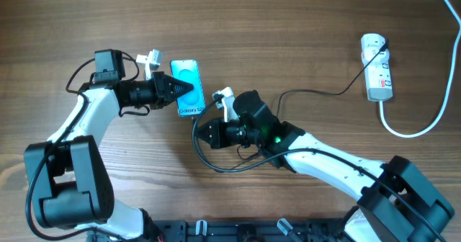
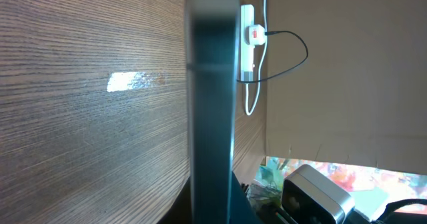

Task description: Plug charger to phone and switch on socket

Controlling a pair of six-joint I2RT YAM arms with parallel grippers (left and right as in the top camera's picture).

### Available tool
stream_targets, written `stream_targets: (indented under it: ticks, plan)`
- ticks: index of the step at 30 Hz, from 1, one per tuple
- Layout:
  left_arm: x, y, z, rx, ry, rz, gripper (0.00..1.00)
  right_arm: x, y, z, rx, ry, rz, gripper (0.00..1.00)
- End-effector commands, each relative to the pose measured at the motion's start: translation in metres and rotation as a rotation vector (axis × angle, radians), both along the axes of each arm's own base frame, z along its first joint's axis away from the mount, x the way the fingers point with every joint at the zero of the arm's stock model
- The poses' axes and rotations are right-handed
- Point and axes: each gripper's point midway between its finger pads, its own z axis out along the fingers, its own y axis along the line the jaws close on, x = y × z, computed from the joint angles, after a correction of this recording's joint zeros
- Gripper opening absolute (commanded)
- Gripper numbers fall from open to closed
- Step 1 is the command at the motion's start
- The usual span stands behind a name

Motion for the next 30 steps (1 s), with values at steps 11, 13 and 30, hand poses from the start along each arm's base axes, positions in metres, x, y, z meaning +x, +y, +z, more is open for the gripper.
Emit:
stream_targets:
  ticks: [11,13,30]
  plan:
    - [-0.002,-0.003,0.009,-0.020,-0.030,-0.017,0.04,0.014,-0.096,-0.071,-0.350,0.170,-0.097,0.04]
    - [-0.003,-0.003,0.009,-0.029,-0.001,-0.005,0.04,0.026,-0.131,-0.083,-0.429,0.206,-0.179,0.04]
    - [-0.140,-0.024,0.027,-0.165,1.477,0.213,0.04,0.073,-0.254,-0.106,-0.852,0.107,-0.583,0.04]
